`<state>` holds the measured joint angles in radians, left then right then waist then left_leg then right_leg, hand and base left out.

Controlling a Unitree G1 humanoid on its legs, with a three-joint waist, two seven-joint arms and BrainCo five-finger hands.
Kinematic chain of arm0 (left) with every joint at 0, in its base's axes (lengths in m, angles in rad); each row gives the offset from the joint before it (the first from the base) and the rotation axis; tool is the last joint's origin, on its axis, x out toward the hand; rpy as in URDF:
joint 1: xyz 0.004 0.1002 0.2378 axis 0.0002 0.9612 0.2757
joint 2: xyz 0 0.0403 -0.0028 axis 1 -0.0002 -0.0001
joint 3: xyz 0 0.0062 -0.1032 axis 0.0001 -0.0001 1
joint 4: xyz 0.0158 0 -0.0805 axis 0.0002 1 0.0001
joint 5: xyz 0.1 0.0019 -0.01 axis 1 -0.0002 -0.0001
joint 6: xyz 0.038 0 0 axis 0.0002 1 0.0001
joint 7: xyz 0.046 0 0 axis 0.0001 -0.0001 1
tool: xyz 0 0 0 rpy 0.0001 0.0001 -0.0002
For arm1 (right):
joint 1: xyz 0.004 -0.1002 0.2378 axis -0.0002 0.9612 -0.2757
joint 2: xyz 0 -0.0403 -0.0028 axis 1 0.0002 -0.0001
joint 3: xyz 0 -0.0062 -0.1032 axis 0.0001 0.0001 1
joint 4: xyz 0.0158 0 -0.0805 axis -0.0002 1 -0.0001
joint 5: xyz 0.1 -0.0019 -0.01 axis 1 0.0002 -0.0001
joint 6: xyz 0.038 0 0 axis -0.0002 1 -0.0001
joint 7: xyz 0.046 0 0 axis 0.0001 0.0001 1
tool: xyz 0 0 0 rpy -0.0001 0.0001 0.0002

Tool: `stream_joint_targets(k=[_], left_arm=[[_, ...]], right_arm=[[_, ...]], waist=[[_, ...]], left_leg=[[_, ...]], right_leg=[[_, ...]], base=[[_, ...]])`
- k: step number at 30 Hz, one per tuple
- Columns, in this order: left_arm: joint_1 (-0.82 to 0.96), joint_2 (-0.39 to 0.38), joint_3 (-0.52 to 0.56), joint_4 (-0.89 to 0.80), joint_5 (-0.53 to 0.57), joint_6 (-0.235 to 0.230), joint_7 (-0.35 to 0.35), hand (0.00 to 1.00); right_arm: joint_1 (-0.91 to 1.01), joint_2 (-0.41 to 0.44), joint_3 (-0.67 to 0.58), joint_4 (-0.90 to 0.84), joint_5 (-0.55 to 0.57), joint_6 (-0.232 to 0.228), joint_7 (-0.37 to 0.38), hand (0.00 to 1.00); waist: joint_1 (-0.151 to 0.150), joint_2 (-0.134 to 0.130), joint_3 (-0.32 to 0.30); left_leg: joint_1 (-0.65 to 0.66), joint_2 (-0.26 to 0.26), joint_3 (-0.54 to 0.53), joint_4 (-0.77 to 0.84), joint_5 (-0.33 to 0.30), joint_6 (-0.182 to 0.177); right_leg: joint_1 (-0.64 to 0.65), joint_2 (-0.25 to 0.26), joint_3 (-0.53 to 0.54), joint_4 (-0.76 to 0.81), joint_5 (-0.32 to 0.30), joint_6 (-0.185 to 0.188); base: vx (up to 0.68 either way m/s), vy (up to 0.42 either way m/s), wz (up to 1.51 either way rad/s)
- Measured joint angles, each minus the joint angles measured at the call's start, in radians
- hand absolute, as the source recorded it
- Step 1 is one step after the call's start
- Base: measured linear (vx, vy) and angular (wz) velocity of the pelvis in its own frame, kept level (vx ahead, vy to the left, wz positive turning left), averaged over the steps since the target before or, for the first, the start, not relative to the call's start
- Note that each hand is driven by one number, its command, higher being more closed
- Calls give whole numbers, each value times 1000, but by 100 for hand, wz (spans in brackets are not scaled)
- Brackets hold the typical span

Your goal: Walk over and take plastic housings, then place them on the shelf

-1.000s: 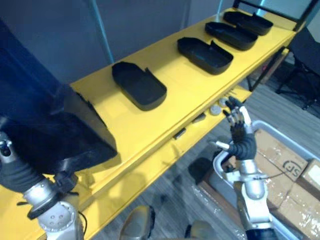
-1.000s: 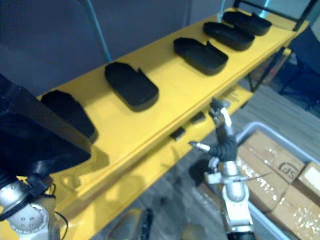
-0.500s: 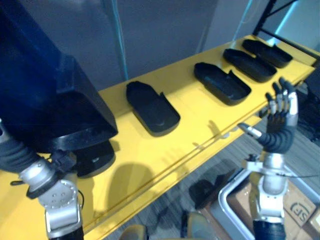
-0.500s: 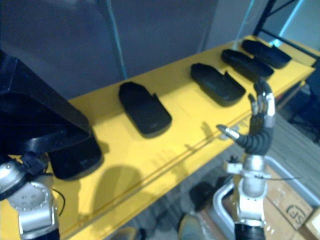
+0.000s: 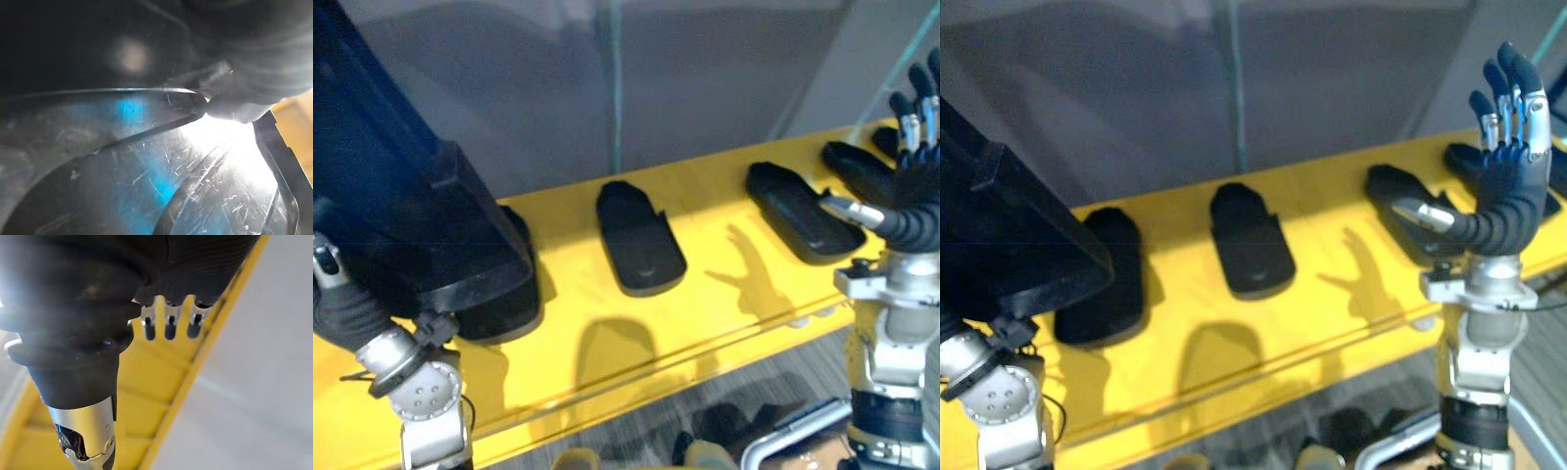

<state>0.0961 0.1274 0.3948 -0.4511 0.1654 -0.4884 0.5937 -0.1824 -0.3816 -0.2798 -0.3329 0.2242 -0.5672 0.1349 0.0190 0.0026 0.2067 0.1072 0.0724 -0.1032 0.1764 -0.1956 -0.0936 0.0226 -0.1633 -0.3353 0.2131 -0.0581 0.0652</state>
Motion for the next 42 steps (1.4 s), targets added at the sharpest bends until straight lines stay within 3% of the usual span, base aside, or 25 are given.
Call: stream_joint_targets(k=[3, 7, 10, 14, 16, 19, 27, 33, 38, 40, 41, 42], left_arm=[[24, -18, 34, -23, 14, 14, 28, 100], [62, -19, 116, -64, 58, 80, 68, 100], [74, -17, 191, -68, 118, 167, 68, 100], [105, 26, 273, -11, 115, 276, 2, 100], [109, 110, 301, 122, 100, 355, -103, 100], [108, 223, 301, 326, 70, 424, -215, 100], [36, 479, 308, 805, 71, 537, -390, 100], [-40, 619, 309, 1022, 120, 602, -536, 100], [-88, 677, 315, 1132, 167, 620, -617, 100], [-112, 703, 315, 1175, 188, 637, -671, 100], [-118, 727, 305, 1243, 252, 650, -759, 100], [-118, 727, 304, 1260, 275, 650, -774, 100]], right_arm=[[19, 40, 47, -51, 21, -2, 38, 0], [32, 82, 124, -90, 35, -2, 61, 0], [48, 92, 150, -86, 12, 30, 43, 0], [81, 93, 151, -46, -12, 76, 3, 0], [114, 92, 121, -25, -13, 104, -11, 0], [150, 78, 49, -5, -7, 133, -10, 0], [222, 40, -68, 6, 38, 162, -2, 0], [240, -18, -77, 33, 38, 187, 8, 0], [248, -38, -93, 34, 43, 216, 19, 0], [248, -52, -91, 37, 47, 229, 19, 0], [247, -53, -89, 37, 57, 245, 18, 0], [246, -54, -88, 37, 58, 251, 18, 0]], waist=[[8, -11, -9], [26, -25, -48], [29, -24, -70], [35, -12, -80], [38, 5, -84], [24, 23, -88], [-8, 44, -80], [-29, 75, -62], [-34, 104, -48], [-34, 113, -45], [-34, 113, -46], [-34, 113, -46]], left_leg=[[-1, -4, 0, -13, 7, 7], [-8, -17, -1, -42, 19, 26], [-24, -37, -13, -46, 32, 31], [-36, -39, -11, -44, 36, 26], [-37, -34, 5, -45, 39, 21], [-31, -28, 21, -51, 39, 20], [-19, -23, 112, -69, 39, 20], [-2, -28, 145, -81, 38, 21], [-5, -30, 161, -83, 38, 22], [-8, -30, 163, -85, 38, 22], [-23, -28, 165, -81, 39, 21], [-22, -28, 166, -79, 39, 21]], right_leg=[[12, -10, -19, -10, -7, 2], [14, -15, -28, -31, 8, 17], [13, -33, -45, -43, 14, 25], [13, -32, -50, -62, 20, 33], [13, -29, -50, -63, 22, 35], [10, -26, -42, -65, 22, 35], [-41, -23, 45, -64, 39, 33], [-47, -21, 75, -65, 45, 38], [-60, -21, 92, -65, 49, 36], [-67, -17, 94, -64, 50, 39], [-91, -14, 99, -49, 49, 36], [-91, -14, 100, -48, 48, 35]], base=[[-67, 2, 23], [16, 4, 11], [42, 39, 19], [57, 11, 8], [48, -14, 0], [32, -16, -11], [-15, 22, -29], [-27, 17, -14], [-13, 14, -10], [16, 0, -3], [45, 2, -8], [47, 1, -7]])
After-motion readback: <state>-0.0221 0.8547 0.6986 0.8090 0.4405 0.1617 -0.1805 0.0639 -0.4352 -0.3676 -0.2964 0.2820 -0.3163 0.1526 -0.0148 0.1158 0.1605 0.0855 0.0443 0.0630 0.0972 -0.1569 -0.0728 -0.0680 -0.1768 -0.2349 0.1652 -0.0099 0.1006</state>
